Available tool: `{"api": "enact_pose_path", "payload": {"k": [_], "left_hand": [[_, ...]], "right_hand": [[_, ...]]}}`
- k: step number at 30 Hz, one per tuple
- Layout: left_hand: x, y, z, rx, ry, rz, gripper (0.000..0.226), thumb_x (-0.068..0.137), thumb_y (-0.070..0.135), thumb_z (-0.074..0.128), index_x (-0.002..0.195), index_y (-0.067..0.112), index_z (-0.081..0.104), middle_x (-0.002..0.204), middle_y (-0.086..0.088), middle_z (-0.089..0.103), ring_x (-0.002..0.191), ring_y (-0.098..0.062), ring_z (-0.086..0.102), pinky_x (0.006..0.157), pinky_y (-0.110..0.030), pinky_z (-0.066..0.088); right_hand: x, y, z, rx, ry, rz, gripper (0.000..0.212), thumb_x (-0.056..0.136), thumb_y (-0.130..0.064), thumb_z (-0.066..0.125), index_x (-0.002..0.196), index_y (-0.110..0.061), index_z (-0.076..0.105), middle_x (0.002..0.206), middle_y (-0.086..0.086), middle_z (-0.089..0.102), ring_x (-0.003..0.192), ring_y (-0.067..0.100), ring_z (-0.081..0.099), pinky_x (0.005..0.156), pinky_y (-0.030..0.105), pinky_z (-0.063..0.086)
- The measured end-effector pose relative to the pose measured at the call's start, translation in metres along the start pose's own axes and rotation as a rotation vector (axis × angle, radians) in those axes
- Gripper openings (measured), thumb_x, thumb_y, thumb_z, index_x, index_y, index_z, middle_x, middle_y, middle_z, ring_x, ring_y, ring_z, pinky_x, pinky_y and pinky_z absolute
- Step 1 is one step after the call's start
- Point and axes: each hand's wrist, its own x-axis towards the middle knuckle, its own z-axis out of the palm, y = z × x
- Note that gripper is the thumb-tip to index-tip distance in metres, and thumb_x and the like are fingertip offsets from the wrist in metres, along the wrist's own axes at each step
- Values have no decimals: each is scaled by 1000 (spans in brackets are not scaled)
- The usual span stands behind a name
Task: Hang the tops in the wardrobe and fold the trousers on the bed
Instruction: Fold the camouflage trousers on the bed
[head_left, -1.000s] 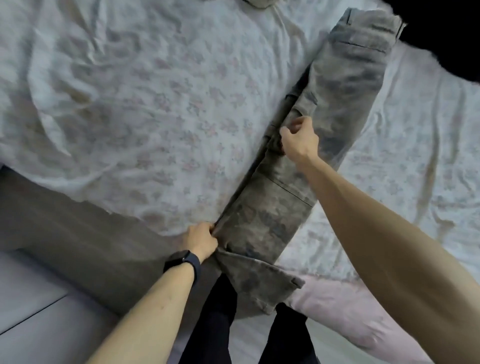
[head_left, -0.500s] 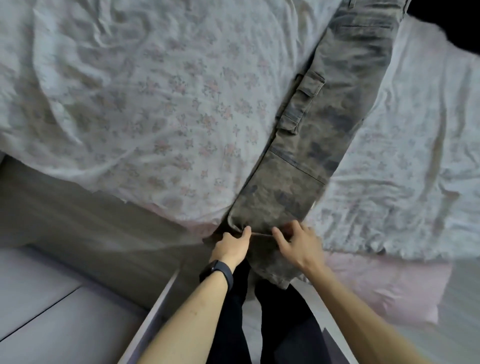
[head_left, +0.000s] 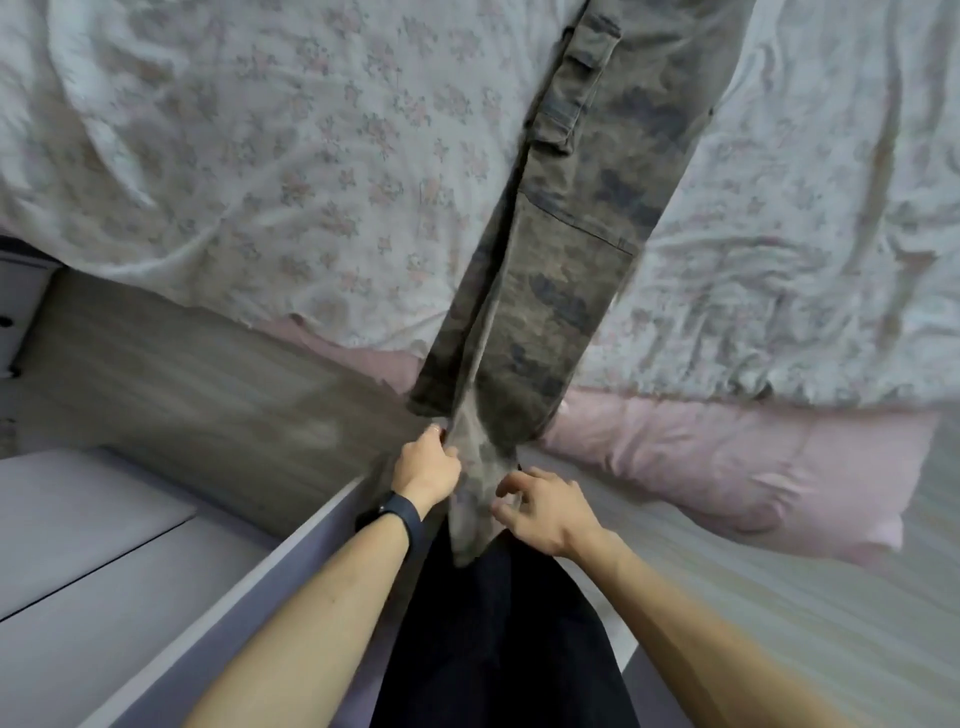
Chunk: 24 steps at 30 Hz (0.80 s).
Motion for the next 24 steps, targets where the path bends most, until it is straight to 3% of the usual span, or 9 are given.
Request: {"api": "enact_pose_path", "payload": {"k": [3, 6, 14, 18, 21, 24], "left_hand": [[7, -31, -21, 74, 68, -71, 60, 98, 15, 53, 154, 12, 32, 143, -19, 51, 127, -39, 52, 92, -38, 47], [14, -30, -37, 7, 88, -49, 61, 97, 19, 56, 152, 9, 32, 151, -18, 39, 137, -38, 40, 110, -42, 39], [10, 64, -89, -71, 128, 310, 40, 100, 22, 55, 139, 16, 49, 143, -10, 48, 130, -28, 49, 100, -32, 40], [12, 132, -111, -45, 158, 443, 41, 101, 28, 55, 141, 21, 47, 145, -6, 47, 115, -20, 56, 87, -28, 41], [23, 186, -129, -17, 172, 513, 42, 100, 27, 55, 141, 21, 47, 146, -5, 46, 87, -5, 51, 81, -26, 40], [43, 229, -147, 24, 149, 555, 42, 99, 28, 57, 140, 21, 48, 143, -4, 47, 88, -8, 51, 81, -26, 40]], "right_hand": [[-5, 2, 10, 79, 97, 36, 35, 95, -54, 50, 116, -31, 64, 121, -1, 65, 118, 25, 56, 98, 41, 46], [-8, 10, 3, 129, 187, 54, 35, 97, -50, 50, 117, -24, 63, 123, 3, 66, 120, 29, 51, 99, 41, 45], [-2, 31, -71, 400, 460, 114, 36, 99, -39, 57, 124, -14, 63, 125, 4, 68, 115, 23, 62, 96, 38, 50], [19, 29, -130, 498, 591, 130, 36, 99, -35, 58, 126, -11, 62, 123, 6, 68, 114, 23, 63, 96, 35, 49], [42, 29, -177, 545, 662, 164, 37, 99, -36, 59, 126, -11, 61, 121, 5, 68, 110, 23, 64, 91, 33, 47], [69, 31, -216, 611, 700, 203, 34, 97, -36, 61, 123, -13, 61, 117, 4, 69, 103, 20, 64, 86, 30, 47]]}}
